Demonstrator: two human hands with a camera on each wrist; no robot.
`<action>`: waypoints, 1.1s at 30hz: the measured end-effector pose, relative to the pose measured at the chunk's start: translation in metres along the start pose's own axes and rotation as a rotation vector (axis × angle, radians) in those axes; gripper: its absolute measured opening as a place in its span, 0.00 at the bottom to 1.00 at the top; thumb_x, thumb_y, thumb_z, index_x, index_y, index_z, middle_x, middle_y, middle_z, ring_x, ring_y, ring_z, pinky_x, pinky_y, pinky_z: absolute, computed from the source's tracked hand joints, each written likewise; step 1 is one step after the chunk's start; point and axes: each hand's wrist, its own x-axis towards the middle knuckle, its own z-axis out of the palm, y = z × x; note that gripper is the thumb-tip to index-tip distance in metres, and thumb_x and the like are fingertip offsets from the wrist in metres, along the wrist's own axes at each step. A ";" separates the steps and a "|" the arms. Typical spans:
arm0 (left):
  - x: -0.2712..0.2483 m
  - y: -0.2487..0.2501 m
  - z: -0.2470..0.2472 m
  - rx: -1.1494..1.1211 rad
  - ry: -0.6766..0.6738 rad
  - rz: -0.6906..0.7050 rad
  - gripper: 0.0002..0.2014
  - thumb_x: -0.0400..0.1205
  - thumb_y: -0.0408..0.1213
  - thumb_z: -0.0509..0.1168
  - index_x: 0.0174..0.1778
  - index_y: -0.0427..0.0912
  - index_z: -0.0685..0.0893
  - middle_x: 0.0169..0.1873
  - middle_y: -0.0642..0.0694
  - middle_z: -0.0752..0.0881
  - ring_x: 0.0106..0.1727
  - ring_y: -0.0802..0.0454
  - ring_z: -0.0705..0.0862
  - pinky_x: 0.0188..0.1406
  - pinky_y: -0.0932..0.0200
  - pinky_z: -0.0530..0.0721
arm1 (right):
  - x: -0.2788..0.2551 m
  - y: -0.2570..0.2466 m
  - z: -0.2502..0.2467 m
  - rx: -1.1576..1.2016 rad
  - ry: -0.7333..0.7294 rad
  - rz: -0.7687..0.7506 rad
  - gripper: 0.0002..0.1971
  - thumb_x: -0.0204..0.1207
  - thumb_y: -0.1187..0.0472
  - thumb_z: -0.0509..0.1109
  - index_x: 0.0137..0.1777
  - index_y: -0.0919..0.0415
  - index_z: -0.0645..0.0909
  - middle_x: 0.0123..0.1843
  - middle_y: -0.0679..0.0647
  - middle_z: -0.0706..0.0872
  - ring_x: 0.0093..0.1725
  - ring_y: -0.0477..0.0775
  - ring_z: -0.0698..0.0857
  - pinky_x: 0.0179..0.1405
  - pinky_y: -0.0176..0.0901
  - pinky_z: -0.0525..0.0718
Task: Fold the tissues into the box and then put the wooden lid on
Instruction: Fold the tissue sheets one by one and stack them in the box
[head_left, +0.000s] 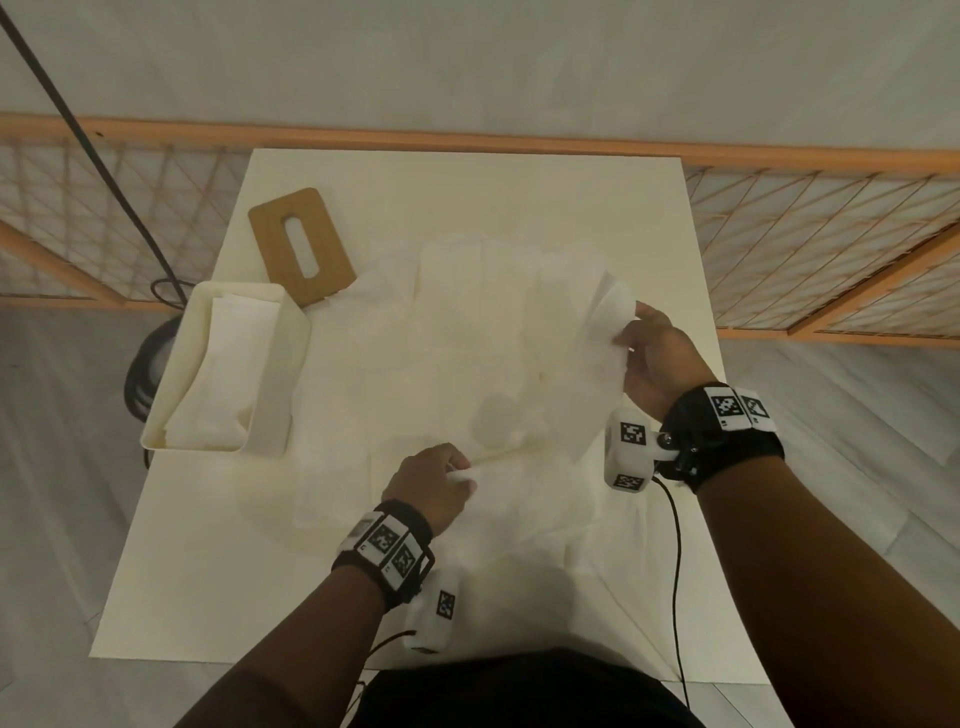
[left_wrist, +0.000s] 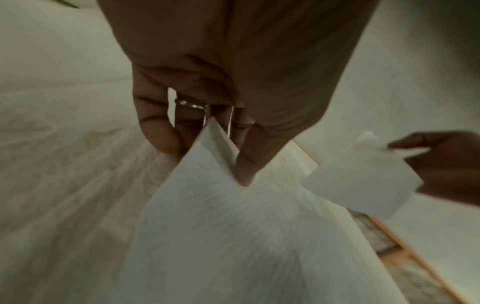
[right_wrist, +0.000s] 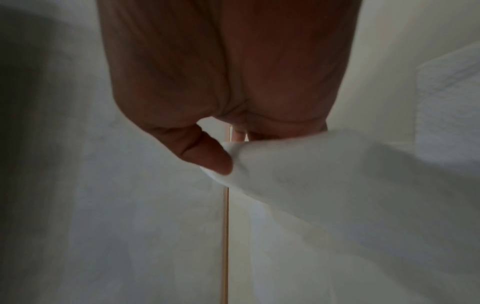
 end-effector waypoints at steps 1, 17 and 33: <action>-0.002 0.002 0.000 0.100 -0.003 -0.012 0.08 0.80 0.47 0.72 0.53 0.58 0.81 0.52 0.54 0.86 0.51 0.53 0.86 0.54 0.52 0.86 | -0.001 -0.001 0.001 -0.007 -0.027 -0.005 0.31 0.72 0.72 0.63 0.77 0.58 0.75 0.59 0.60 0.87 0.57 0.64 0.84 0.49 0.58 0.88; 0.004 0.057 -0.031 -0.482 0.044 0.438 0.38 0.82 0.33 0.72 0.84 0.58 0.61 0.83 0.60 0.63 0.82 0.59 0.64 0.82 0.49 0.68 | -0.043 -0.011 0.027 0.247 -0.548 0.029 0.14 0.73 0.68 0.61 0.58 0.67 0.79 0.51 0.62 0.84 0.52 0.62 0.84 0.62 0.57 0.81; 0.009 0.085 -0.062 -0.787 -0.294 0.340 0.24 0.78 0.30 0.72 0.72 0.39 0.82 0.64 0.38 0.89 0.66 0.35 0.87 0.73 0.32 0.79 | -0.041 -0.024 0.035 -0.520 -0.308 -0.204 0.30 0.65 0.34 0.73 0.67 0.45 0.81 0.65 0.42 0.87 0.68 0.45 0.83 0.67 0.51 0.77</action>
